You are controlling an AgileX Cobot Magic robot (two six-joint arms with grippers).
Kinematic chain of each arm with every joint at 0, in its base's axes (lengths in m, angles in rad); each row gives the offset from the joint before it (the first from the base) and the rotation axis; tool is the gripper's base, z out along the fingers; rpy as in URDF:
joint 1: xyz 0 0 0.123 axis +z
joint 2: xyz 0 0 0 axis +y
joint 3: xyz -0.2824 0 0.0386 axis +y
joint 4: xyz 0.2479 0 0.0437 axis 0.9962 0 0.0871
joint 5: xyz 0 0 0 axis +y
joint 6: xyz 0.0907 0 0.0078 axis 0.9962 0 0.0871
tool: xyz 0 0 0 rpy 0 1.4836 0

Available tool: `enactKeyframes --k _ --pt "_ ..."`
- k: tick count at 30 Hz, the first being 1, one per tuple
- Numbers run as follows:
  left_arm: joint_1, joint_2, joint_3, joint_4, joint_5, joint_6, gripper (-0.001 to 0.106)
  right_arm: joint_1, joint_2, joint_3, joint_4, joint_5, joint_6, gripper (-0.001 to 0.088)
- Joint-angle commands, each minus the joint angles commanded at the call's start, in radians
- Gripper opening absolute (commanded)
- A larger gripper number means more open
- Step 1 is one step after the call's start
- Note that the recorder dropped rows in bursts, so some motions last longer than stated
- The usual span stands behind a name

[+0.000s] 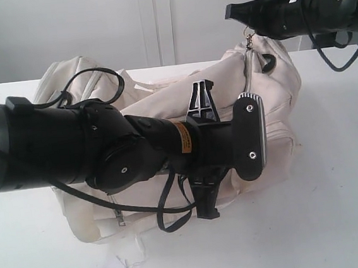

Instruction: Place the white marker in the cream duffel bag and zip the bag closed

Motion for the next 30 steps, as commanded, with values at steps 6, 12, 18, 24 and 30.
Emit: enactKeyframes --k 6,12,18,24,30 --pt "0.000 0.000 0.000 0.000 0.000 0.000 0.000 0.000 -0.037 0.000 -0.003 0.126 -0.009 0.0000" --pt "0.000 0.000 0.000 0.000 0.000 0.000 0.000 0.000 -0.096 0.000 -0.003 0.202 -0.009 0.0000" --pt "0.000 0.000 0.000 0.000 0.000 0.000 0.000 0.000 -0.140 0.000 -0.003 0.292 -0.009 0.0000" --pt "0.000 0.000 0.000 0.000 0.000 0.000 0.000 0.000 -0.136 0.000 -0.003 0.357 -0.009 0.0000" --pt "0.000 0.000 0.000 0.000 0.000 0.000 0.000 0.000 -0.136 0.000 -0.003 0.356 -0.012 0.0000"
